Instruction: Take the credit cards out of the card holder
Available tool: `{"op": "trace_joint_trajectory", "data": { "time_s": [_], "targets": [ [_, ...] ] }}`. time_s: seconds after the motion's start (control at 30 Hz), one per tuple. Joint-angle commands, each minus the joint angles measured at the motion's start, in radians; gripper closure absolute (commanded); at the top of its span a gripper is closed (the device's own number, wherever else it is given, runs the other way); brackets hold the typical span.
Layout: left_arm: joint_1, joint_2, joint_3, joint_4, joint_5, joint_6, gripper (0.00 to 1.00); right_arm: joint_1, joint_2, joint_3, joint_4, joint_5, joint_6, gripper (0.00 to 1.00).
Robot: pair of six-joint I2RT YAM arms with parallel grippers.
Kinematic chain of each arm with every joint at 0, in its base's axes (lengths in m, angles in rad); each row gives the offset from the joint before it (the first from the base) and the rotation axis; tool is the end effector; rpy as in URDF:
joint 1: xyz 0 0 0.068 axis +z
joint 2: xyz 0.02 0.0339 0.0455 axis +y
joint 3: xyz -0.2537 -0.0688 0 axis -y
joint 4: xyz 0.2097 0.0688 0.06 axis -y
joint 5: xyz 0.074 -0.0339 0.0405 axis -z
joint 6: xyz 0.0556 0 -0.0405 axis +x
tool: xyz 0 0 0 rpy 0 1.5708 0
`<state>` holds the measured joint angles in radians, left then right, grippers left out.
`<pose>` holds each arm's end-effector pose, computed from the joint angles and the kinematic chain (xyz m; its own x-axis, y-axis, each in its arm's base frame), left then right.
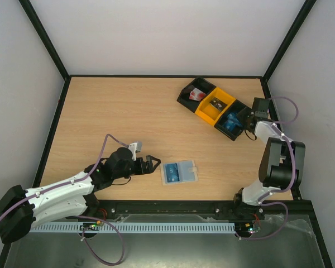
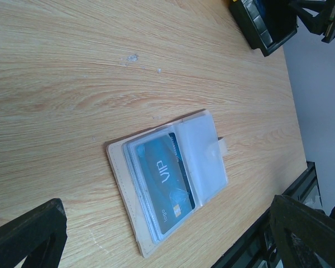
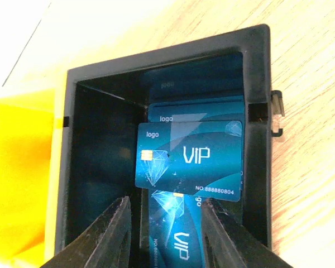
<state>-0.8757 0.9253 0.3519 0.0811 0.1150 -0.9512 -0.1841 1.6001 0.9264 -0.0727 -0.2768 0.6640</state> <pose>0.1168 -0.1500 0.1917 -0.8496 -0.2439 -0.4676 0.2342 0.6199 -0.7489 0.3197 -0.0441 0.1966 -0.5387 0.7033 -0.4638 0.3947 0.6971 0.5986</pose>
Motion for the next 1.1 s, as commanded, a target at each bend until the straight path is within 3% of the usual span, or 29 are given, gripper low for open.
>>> {"op": "trace_joint_trajectory", "data": {
  "time_s": [0.0,0.37,0.73,1.07],
  "targets": [
    [0.004,-0.001,0.004,0.005,-0.002,0.002,0.00,-0.006,-0.071,0.003,-0.056,0.011,0.025,0.65],
    [0.006,0.031,0.022,0.055,0.081,0.000,0.00,0.082,-0.263,-0.092,-0.128,-0.024,0.013,0.64],
    [0.012,0.182,-0.024,0.284,0.215,-0.101,0.03,0.354,-0.497,-0.270,-0.139,-0.061,0.076,0.65],
    [0.011,0.281,-0.048,0.415,0.225,-0.121,0.09,0.642,-0.643,-0.465,-0.033,-0.109,0.146,0.65]
  ]
}}
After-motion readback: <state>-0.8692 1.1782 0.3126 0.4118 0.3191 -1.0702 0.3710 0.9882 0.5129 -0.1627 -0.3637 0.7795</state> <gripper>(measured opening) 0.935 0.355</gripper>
